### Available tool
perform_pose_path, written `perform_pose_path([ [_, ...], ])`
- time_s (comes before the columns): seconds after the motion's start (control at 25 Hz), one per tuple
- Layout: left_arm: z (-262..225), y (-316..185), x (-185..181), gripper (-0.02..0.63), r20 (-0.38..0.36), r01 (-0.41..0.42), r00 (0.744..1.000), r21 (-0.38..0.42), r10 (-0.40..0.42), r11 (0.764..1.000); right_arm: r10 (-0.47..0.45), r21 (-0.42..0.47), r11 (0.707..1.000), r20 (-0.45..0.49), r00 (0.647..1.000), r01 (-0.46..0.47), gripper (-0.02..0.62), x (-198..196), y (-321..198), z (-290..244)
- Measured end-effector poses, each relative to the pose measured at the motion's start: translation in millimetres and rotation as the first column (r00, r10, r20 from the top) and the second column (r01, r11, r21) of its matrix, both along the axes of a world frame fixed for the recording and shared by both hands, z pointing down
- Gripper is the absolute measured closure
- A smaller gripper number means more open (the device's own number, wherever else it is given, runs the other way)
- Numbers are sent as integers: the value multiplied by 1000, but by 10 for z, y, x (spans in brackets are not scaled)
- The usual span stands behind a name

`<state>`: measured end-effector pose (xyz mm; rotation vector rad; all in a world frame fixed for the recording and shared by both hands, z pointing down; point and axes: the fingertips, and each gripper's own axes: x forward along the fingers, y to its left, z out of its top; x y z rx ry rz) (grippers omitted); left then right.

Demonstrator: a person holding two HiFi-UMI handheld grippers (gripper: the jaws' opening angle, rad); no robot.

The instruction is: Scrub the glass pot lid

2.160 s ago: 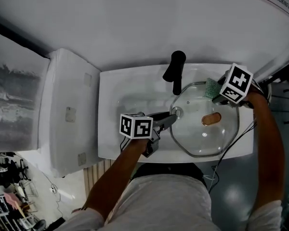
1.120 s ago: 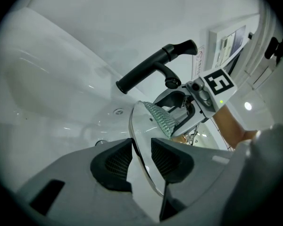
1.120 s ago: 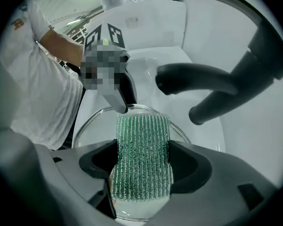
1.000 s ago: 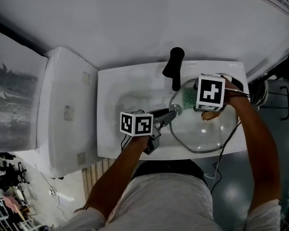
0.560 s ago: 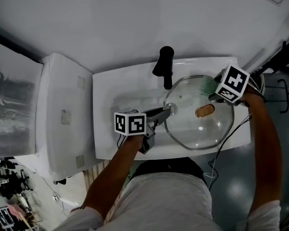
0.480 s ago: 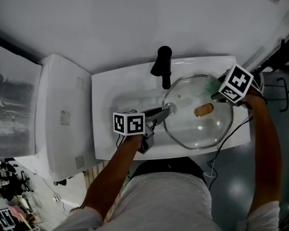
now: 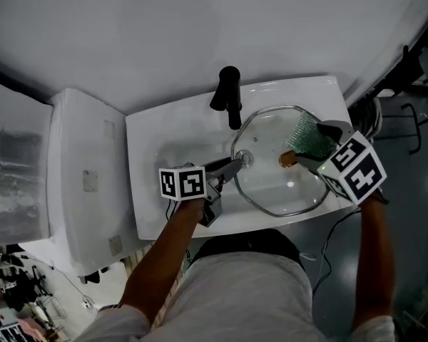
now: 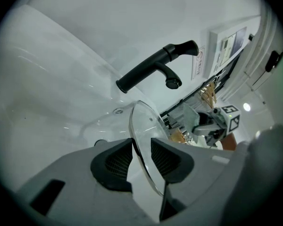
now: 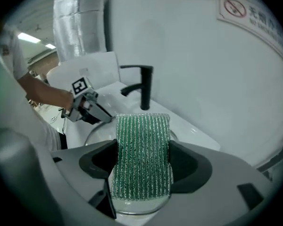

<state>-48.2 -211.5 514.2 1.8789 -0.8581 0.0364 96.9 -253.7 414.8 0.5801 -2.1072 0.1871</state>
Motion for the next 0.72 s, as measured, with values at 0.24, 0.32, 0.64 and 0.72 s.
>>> perform_pose_path([
  [0.24, -1, 5, 6, 476, -5, -1, 1000, -1, 1, 1000, -226, 115, 965, -75, 971, 234, 262, -774, 691, -61],
  [0.32, 2, 8, 3, 476, -5, 1, 1000, 0, -1, 1000, -262, 152, 947, -140, 955, 282, 262, -887, 789, 35],
  [0.64, 0, 11, -5, 477, -7, 10, 1000, 4, -10, 1000, -281, 119, 942, -226, 933, 312, 262, -918, 1089, 479],
  [0.72, 4, 10, -6, 477, -8, 10, 1000, 3, -10, 1000, -265, 105, 950, -225, 938, 294, 262, -850, 1091, 504],
])
